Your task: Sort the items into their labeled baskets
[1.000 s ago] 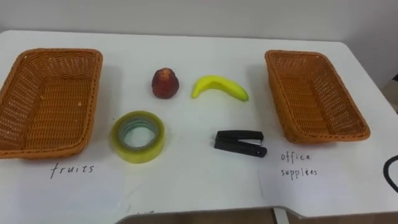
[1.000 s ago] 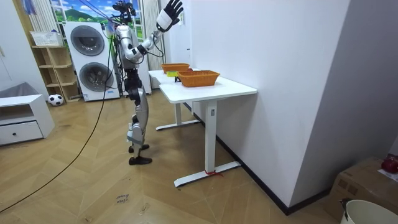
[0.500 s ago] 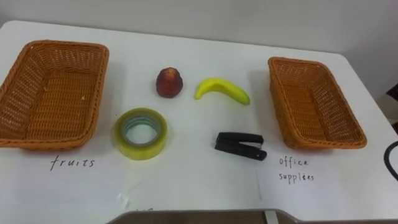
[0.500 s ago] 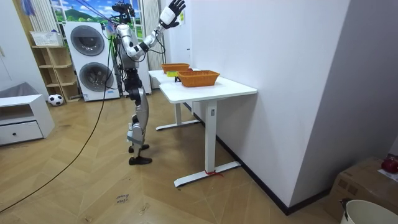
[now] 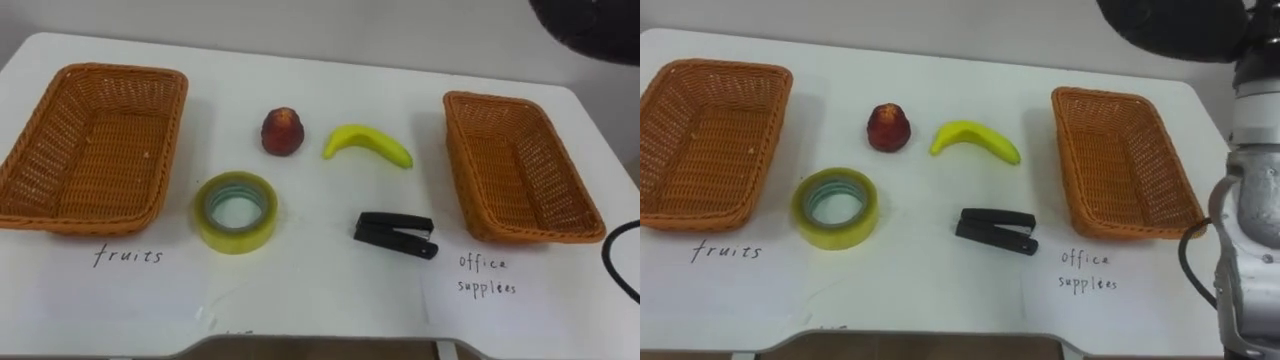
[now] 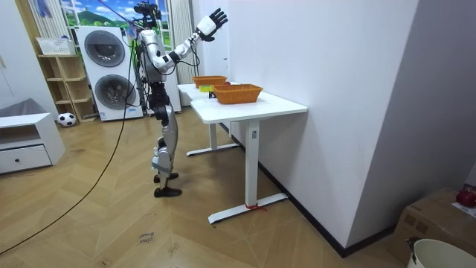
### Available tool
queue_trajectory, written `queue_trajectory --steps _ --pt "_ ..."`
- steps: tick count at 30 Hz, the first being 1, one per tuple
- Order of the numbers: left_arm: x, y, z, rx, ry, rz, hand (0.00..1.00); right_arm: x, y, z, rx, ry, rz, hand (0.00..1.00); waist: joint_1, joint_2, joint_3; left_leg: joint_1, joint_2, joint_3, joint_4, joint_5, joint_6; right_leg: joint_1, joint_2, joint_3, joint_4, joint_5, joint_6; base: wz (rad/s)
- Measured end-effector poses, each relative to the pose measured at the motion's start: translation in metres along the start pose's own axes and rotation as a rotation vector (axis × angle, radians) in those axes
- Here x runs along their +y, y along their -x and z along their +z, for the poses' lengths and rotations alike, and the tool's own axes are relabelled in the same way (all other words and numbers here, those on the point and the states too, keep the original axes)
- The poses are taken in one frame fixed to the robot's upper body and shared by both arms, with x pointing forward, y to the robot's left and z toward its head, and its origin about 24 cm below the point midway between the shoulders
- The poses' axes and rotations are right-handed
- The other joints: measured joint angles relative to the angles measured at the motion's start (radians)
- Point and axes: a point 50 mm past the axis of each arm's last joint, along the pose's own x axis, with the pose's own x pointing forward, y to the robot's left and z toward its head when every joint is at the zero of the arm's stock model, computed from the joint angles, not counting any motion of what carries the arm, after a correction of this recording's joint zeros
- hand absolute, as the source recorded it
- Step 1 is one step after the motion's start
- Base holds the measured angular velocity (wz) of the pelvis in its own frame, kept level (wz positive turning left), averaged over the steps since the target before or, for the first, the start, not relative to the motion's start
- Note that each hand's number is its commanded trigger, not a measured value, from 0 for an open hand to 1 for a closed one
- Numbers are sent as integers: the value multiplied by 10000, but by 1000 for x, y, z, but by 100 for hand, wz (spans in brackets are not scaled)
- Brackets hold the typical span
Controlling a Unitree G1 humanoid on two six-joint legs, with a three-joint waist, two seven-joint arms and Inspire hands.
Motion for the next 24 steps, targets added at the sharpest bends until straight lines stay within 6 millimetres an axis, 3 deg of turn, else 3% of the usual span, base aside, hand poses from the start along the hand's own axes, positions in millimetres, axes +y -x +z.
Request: queue_trajectory --steps 16,24 --pt "4 0 -3 97 -66 96 0 28 7 -17 1070 -215 2899 0 290 -115 -103 25 9 16 33 2 0 90 2 91 -151 32 -48 0" --pt "10 0 -8 271 -169 189 0 31 12 -31 1806 -135 3755 0 303 -24 -37 83 38 38 10 2 -1 117 25 76 -140 50 -74 0"
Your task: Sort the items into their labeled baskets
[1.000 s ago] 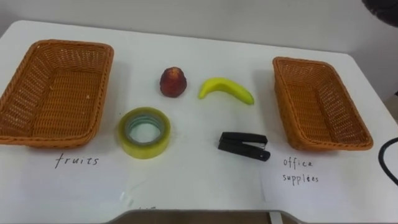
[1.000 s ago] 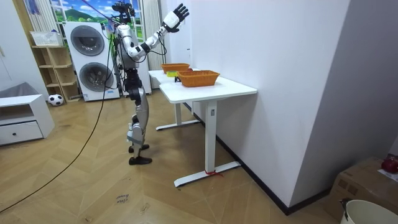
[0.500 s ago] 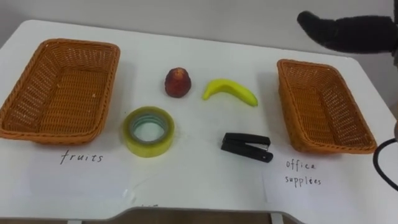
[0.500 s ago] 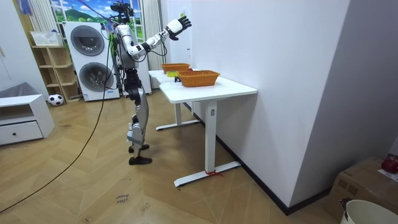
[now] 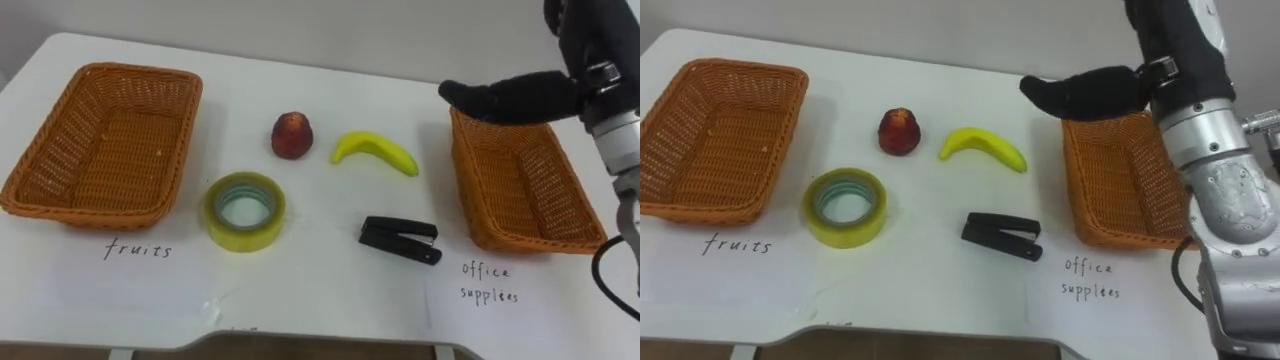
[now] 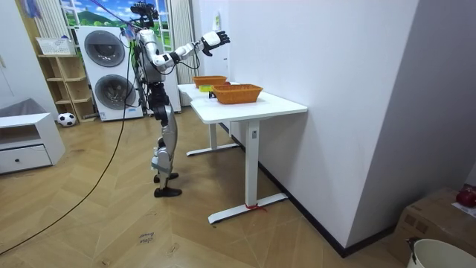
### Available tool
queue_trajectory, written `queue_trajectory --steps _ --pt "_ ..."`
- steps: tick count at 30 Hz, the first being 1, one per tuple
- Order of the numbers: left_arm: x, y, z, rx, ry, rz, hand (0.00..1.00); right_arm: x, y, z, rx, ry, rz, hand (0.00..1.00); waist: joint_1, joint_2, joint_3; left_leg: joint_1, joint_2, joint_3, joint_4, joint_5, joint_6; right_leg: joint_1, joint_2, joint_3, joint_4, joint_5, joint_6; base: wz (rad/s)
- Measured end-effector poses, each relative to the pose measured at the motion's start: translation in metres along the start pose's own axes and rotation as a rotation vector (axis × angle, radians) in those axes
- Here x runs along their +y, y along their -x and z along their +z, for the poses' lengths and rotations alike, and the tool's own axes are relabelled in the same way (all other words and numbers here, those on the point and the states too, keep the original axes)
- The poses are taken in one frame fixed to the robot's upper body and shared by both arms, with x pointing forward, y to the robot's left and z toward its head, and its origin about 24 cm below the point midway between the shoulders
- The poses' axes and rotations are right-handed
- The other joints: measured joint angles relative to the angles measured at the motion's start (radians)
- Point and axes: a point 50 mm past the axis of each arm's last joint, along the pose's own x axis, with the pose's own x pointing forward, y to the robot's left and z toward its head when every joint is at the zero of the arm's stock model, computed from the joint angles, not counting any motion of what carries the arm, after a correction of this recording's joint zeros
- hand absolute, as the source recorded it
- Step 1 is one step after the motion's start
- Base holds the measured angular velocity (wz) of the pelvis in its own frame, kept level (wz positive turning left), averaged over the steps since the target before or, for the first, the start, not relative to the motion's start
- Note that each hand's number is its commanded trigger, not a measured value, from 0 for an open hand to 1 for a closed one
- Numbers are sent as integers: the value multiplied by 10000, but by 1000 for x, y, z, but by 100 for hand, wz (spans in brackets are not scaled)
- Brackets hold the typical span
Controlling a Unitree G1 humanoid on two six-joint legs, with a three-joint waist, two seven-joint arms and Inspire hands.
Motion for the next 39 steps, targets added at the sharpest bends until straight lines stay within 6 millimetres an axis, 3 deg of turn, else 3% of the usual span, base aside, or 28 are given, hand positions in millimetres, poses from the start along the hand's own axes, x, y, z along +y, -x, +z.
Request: queue_trajectory --steps 10,14,18,27,39 --pt "1 -4 20 -489 -82 -136 0 35 16 -27 1302 -384 2495 0 425 -19 -11 -112 -9 19 1 -1 -1 -112 13 -18 -1 15 -15 0" --pt "-2 -4 25 -606 -317 -290 0 51 22 -47 2291 -706 3495 0 515 -40 -11 -113 -8 -10 -6 -1 -1 -126 -8 -22 -3 15 -13 0" --pt "-4 -5 25 -563 -462 -448 0 60 24 -49 2518 -806 4146 0 536 -71 0 -143 -24 -56 -7 -1 -1 -133 -10 -55 -13 16 -12 1" --pt "-6 -5 27 -473 -684 -586 0 67 27 -50 2660 -951 5072 0 517 -167 -57 -156 -32 -232 16 0 0 -102 -24 -170 -19 16 -11 5" --pt "-10 -6 44 -928 -910 -702 0 83 44 -62 3560 -989 6514 0 517 27 99 -257 -43 -249 13 1 0 -186 16 -46 -19 24 -2 -1"
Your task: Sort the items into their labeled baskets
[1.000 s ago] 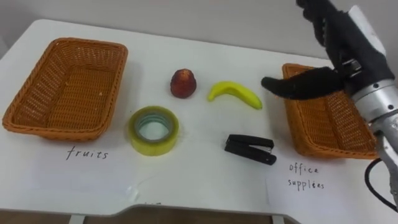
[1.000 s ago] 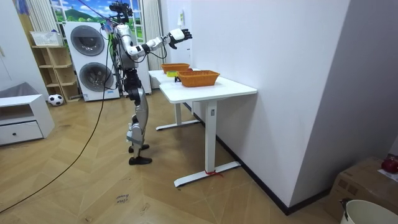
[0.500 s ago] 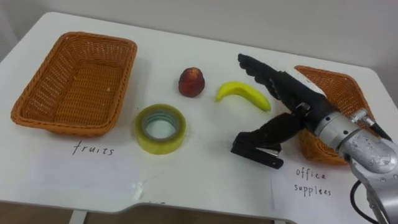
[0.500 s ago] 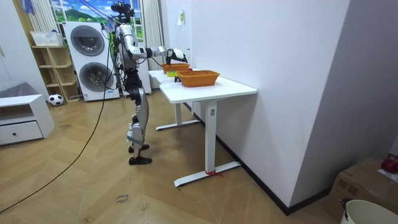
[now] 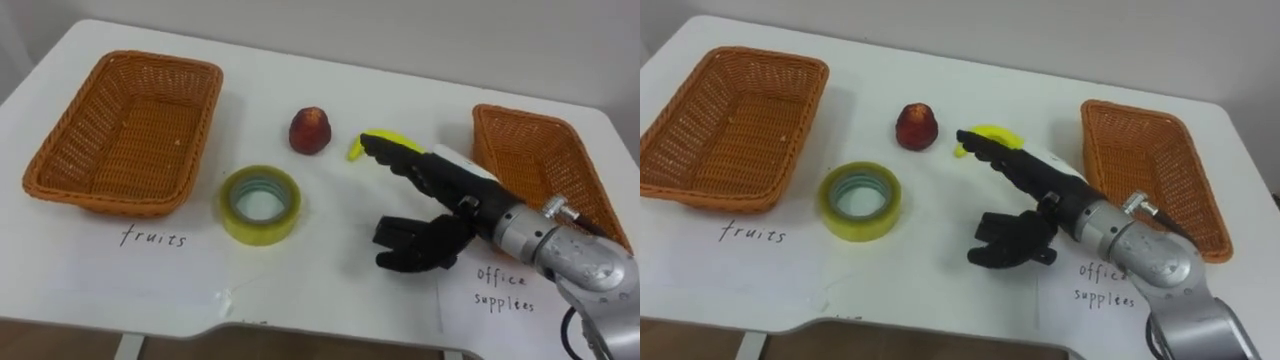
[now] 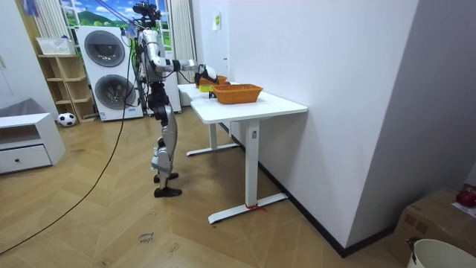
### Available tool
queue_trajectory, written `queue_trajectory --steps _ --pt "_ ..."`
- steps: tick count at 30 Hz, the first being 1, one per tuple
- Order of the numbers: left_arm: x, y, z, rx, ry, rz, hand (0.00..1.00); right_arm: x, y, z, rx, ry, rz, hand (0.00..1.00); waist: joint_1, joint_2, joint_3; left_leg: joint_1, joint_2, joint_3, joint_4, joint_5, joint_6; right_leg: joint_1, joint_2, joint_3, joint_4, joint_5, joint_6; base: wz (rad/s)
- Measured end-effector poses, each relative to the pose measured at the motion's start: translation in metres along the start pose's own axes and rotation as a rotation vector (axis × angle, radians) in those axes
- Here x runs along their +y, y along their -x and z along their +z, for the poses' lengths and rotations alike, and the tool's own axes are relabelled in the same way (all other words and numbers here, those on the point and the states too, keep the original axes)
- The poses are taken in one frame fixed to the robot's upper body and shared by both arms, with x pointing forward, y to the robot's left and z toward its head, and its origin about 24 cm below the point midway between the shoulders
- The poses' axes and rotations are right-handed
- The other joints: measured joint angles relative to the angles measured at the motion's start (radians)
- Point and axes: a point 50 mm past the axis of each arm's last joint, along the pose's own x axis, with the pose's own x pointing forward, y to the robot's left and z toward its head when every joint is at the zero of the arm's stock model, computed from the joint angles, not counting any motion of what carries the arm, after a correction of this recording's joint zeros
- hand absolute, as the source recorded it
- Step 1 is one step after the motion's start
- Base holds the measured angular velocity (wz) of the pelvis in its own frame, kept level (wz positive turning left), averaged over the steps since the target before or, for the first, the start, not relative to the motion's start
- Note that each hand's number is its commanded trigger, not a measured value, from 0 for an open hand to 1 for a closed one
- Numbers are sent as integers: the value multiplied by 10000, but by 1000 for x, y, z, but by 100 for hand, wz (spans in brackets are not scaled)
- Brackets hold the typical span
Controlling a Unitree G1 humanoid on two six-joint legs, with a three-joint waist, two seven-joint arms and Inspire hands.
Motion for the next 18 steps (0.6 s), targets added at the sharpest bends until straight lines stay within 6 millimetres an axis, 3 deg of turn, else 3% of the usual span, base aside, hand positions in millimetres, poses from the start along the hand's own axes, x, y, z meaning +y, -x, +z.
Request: queue_trajectory --steps 10,18 --pt "1 0 3 -132 30 57 0 2 1 -4 420 161 273 0 68 -95 -73 49 -2 -27 6 3 -4 35 -32 50 -85 1 2 0" --pt "1 0 6 -268 65 72 0 4 1 -13 979 300 616 0 257 -101 -76 109 0 -32 4 3 -4 117 -15 92 -155 6 9 -1"
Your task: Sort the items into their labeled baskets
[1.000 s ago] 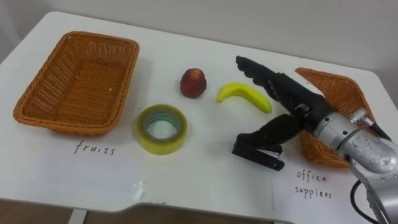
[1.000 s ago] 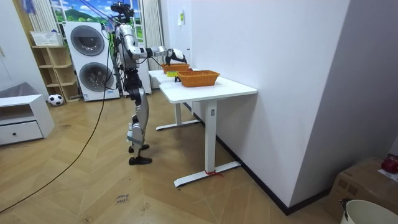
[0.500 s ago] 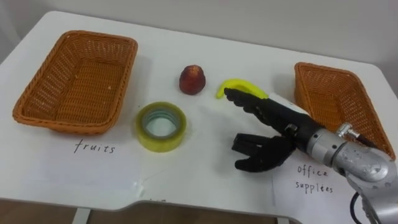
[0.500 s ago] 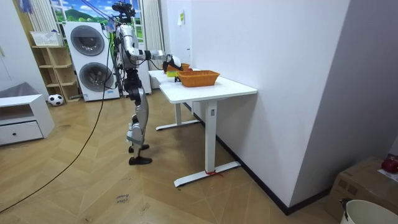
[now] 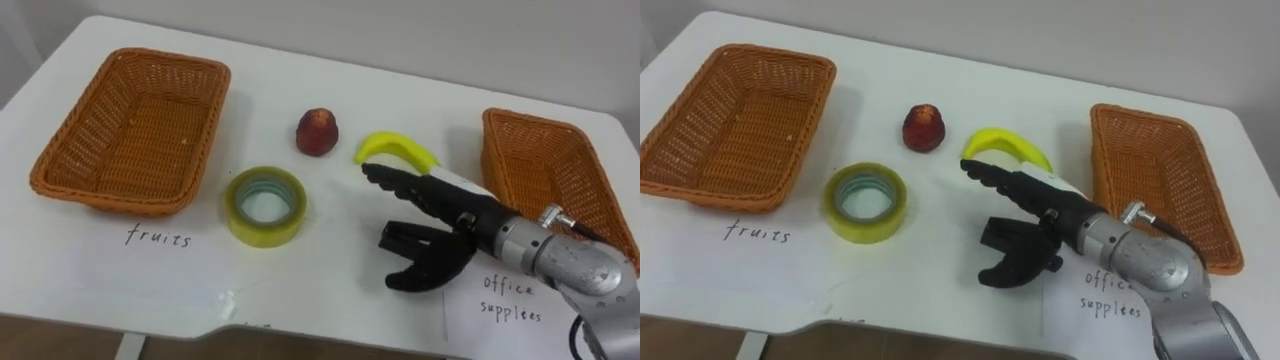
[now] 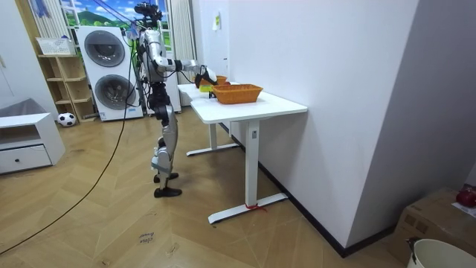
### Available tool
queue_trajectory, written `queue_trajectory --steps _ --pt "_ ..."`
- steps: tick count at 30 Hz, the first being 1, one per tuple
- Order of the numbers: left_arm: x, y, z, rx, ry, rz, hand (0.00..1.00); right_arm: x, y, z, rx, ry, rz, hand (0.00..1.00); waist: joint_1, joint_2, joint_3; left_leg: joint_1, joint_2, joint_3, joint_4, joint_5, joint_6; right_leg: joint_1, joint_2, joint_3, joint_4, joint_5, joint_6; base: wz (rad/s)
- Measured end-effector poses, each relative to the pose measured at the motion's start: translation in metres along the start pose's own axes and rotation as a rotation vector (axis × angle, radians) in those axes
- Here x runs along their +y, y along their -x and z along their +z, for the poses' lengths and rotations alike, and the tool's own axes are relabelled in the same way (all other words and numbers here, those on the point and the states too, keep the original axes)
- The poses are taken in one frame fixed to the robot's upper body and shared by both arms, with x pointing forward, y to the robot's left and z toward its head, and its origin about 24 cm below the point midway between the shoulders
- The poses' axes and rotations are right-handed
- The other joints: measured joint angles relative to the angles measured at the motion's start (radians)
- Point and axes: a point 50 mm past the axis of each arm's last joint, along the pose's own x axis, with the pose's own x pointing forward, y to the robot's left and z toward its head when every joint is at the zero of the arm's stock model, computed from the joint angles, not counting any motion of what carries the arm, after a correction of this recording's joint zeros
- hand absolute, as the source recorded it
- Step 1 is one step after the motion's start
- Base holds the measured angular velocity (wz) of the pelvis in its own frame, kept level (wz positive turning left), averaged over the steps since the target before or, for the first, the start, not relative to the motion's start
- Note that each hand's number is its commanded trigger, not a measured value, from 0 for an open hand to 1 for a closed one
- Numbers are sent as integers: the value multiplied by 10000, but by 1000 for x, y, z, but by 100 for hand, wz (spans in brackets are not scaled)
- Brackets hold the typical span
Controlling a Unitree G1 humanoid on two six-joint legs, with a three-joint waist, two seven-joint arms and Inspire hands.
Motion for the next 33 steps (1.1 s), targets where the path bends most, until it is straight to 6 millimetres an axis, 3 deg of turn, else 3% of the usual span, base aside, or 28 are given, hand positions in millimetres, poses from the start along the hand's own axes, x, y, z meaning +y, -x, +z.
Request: queue_trajectory --steps 33 --pt "1 0 5 -214 119 16 0 13 4 -16 1614 1379 189 0 22 -29 16 -110 -40 -81 -18 0 1 -105 41 266 24 33 -24 0"
